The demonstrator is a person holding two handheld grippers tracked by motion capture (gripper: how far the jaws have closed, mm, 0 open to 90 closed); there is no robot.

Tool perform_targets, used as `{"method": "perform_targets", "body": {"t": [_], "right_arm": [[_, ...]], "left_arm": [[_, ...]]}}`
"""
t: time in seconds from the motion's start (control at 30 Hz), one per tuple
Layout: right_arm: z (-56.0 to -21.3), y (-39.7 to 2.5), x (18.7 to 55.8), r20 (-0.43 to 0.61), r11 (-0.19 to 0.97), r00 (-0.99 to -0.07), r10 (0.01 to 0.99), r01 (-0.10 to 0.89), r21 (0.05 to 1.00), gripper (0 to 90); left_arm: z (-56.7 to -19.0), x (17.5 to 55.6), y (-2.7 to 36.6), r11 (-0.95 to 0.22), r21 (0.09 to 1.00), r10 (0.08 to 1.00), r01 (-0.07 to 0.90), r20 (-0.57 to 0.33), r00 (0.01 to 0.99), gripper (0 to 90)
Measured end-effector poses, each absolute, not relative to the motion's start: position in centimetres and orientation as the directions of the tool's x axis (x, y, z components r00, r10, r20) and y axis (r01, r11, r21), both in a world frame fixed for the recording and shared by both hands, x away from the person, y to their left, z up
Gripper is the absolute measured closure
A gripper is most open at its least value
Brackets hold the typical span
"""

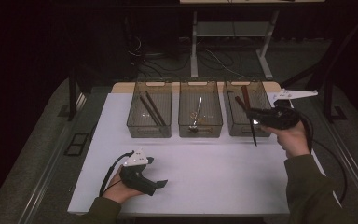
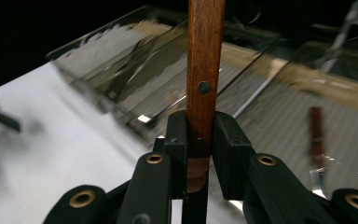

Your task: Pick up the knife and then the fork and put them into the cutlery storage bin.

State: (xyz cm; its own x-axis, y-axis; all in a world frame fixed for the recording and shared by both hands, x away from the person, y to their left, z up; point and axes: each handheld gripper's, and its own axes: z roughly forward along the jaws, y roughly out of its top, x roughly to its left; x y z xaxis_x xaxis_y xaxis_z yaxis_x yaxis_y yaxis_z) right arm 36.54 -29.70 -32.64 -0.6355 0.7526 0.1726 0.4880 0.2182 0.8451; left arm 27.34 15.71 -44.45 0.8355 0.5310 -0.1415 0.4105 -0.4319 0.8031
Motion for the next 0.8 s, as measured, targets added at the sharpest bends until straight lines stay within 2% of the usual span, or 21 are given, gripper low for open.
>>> {"method": "perform_targets", "body": {"t": [0.23, 0.4, 0.6, 0.8], "right_arm": [[-30.1, -31.3, 39.1, 0.128, 0.175, -0.554, 0.823, 0.460, 0.870, 76.4], [-29.9, -31.7, 41.7, 0.124, 0.129, -0.478, 0.870, 0.462, 0.877, 76.4], [-31.7, -31.2, 43.9, 0.113, 0.098, -0.397, 0.911, 0.474, 0.875, 76.4], [-34.6, -30.0, 45.3, 0.101, 0.128, -0.376, 0.921, 0.538, 0.833, 76.4]], "left_arm": [[-44.4, 27.5, 15.7, -0.436, 0.807, 0.522, 0.398, -0.134, 0.843, 0.0], [-44.5, 27.5, 15.6, -0.435, 0.808, 0.520, 0.398, -0.135, 0.844, 0.0], [-44.5, 27.4, 15.4, -0.455, 0.806, 0.502, 0.378, -0.119, 0.857, 0.0], [-44.4, 27.3, 15.4, -0.455, 0.806, 0.497, 0.378, -0.122, 0.859, 0.0]]}}
